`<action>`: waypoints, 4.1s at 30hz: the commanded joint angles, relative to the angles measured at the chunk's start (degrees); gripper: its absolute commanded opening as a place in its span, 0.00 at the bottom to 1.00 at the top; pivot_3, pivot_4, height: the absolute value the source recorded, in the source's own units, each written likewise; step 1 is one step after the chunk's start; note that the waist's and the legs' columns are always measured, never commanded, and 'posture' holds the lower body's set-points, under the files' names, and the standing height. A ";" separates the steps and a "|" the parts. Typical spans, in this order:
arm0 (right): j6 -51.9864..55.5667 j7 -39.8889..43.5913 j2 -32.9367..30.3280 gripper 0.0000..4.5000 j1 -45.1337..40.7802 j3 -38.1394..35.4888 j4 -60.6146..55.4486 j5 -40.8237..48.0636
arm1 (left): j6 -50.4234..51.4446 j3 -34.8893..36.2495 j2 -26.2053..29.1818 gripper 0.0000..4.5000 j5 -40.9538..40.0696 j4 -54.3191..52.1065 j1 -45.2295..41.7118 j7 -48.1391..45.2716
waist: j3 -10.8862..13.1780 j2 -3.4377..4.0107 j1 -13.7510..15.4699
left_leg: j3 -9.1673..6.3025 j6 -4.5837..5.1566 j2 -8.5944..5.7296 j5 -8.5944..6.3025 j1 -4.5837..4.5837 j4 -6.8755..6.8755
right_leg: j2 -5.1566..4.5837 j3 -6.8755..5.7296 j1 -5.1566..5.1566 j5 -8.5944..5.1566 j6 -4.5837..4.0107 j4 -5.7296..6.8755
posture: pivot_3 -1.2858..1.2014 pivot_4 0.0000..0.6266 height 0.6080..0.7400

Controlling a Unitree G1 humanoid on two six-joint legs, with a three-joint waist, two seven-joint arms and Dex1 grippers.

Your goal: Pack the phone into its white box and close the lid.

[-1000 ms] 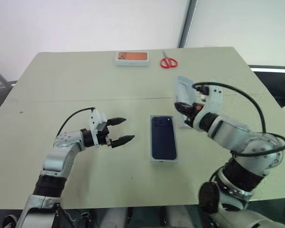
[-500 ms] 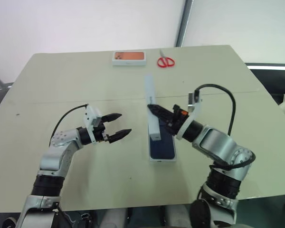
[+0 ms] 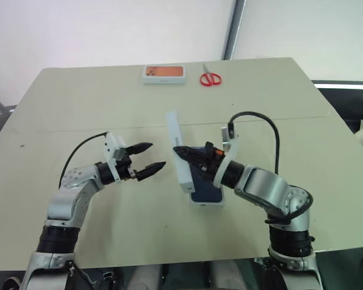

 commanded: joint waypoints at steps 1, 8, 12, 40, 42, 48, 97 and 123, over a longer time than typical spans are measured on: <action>-1.92 1.24 1.08 0.01 0.87 2.92 -0.89 1.62 | 0.54 2.47 1.02 1.00 -1.88 -2.95 0.65 0.42 | 0.00 0.00 -0.01 | 0.00 0.00 0.00 0.00 0.00 0.00 | 0.00 0.00 0.00 0.00 0.00 0.00 | 0.52 0.24 1.00; -3.87 3.44 -1.40 0.00 2.74 4.25 2.00 0.90 | 1.90 1.79 1.59 0.69 -2.31 -5.63 4.16 0.07 | 0.00 0.00 0.09 | -0.01 0.00 -0.01 0.00 0.01 0.01 | -0.02 0.01 0.03 0.00 0.00 -0.02 | 0.52 0.24 1.00; -3.83 6.21 -3.43 0.00 5.16 4.51 3.98 -1.34 | 2.96 -0.07 0.54 0.24 -2.51 -7.35 6.04 0.28 | 0.00 0.00 0.29 | -0.01 0.01 -0.01 -0.01 0.01 0.01 | -0.02 0.00 0.06 0.00 -0.01 -0.06 | 0.52 0.24 1.00; 0.93 32.80 -35.31 1.00 12.58 -7.63 -10.20 -22.21 | -3.73 -12.17 -13.63 0.00 6.26 1.82 -0.54 4.24 | 0.06 0.01 1.91 | 0.00 0.07 -0.09 -0.04 -0.01 0.16 | -0.09 -0.11 0.22 -0.01 0.01 -0.15 | 0.52 0.24 1.00; 0.24 37.81 -38.82 1.00 14.52 -9.48 -10.64 -26.08 | -3.72 -12.57 -14.42 0.00 6.32 2.27 -0.79 4.29 | 0.05 -0.05 1.86 | -0.01 0.09 -0.07 -0.05 0.00 0.17 | -0.08 -0.16 0.26 -0.01 0.02 -0.16 | 0.52 0.24 1.00; -4.45 46.10 -41.34 0.94 14.19 -8.73 -8.77 -42.75 | -2.65 -12.39 -14.77 0.00 5.35 1.23 -0.89 4.02 | 0.05 -0.07 1.77 | -0.01 0.09 -0.02 -0.05 0.01 0.19 | -0.05 -0.20 0.28 -0.01 0.03 -0.16 | 0.52 0.24 1.00; -13.52 64.16 -35.35 0.01 9.53 6.03 -6.78 -99.40 | 12.31 -13.96 -18.98 0.00 9.58 7.31 -8.79 8.87 | 0.04 -0.08 3.14 | -0.11 0.04 -0.15 -0.03 0.03 0.31 | -0.11 -0.22 0.35 0.02 0.08 -0.14 | 0.52 0.24 1.00; -14.50 67.38 -34.59 0.01 13.88 6.69 -10.23 -104.71 | 13.53 -15.94 -17.00 0.00 8.93 1.26 -5.26 8.53 | 0.03 -0.07 3.12 | -0.11 0.03 -0.14 -0.02 0.03 0.30 | -0.11 -0.22 0.35 0.02 0.07 -0.13 | 0.52 0.24 1.00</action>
